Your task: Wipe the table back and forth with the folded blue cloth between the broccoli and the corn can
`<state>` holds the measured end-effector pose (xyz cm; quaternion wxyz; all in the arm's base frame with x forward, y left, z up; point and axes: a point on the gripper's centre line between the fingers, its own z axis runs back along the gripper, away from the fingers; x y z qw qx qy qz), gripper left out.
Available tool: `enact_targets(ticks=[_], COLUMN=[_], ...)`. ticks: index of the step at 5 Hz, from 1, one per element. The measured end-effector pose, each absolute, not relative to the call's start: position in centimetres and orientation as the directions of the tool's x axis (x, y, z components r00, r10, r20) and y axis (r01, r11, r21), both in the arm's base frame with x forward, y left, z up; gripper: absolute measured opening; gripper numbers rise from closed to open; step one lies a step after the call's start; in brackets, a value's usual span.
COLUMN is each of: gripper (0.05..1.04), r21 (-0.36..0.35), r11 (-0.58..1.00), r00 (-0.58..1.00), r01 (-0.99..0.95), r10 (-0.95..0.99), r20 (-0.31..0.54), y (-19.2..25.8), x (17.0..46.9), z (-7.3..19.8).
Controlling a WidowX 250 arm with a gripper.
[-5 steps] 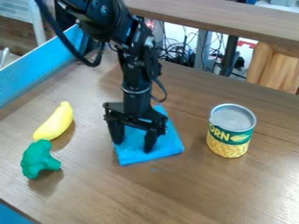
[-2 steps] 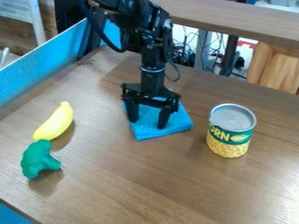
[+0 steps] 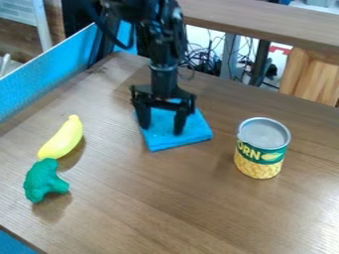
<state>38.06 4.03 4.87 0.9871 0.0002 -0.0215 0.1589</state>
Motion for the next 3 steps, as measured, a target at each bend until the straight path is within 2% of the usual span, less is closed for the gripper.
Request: enact_targets(ticks=[2, 3], gripper=[1.001, 1.001], r21=[-0.097, -0.148], r11=[0.931, 0.914], r00=[0.908, 0.895], r01=[-0.351, -0.377], r10=[0.364, 0.401], r20=[0.210, 0.195], y=[4.7, 5.3], x=[34.3, 30.7], z=[13.2, 17.7])
